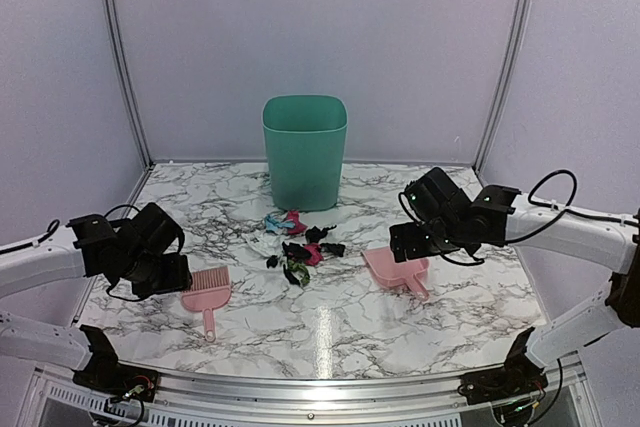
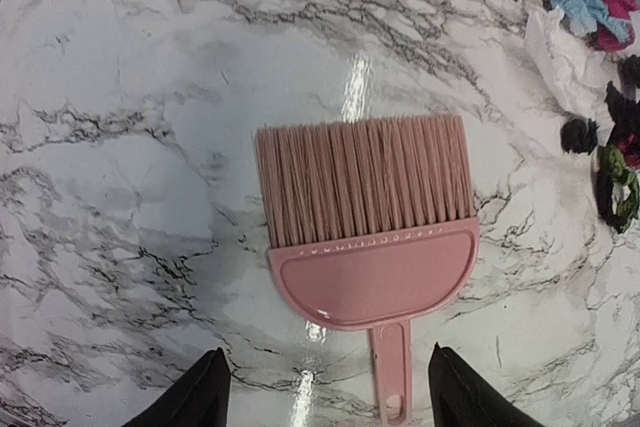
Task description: Sweep away the paper scraps from the table
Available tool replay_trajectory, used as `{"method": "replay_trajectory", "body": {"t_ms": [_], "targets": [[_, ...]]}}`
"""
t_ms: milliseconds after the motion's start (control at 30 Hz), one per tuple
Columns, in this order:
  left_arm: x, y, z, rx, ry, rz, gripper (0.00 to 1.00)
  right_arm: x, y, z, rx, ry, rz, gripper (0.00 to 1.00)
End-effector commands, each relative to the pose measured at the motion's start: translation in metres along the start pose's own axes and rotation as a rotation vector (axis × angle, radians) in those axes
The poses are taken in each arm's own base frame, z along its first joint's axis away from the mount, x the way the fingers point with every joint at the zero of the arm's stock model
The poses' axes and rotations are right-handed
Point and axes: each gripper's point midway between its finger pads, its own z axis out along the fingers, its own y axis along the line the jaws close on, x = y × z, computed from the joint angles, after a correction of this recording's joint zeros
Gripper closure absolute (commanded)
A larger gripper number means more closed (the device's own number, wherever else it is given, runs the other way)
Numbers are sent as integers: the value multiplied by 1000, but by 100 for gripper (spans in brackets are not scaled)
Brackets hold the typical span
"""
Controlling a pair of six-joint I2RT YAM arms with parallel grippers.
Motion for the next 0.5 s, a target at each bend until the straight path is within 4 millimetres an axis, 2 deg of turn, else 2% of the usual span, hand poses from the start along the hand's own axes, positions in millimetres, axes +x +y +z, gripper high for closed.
{"method": "replay_trajectory", "body": {"t_ms": [0, 267, 467], "targets": [[29, 2, 16, -62, 60, -49, 30, -27, 4, -13, -17, -114, 70, 9], [53, -36, 42, -37, 92, 21, 34, -21, -3, -21, -48, -159, 128, 10], [75, -41, 61, -90, 137, 51, 43, -13, -5, -21, -68, -162, 141, 10]]}}
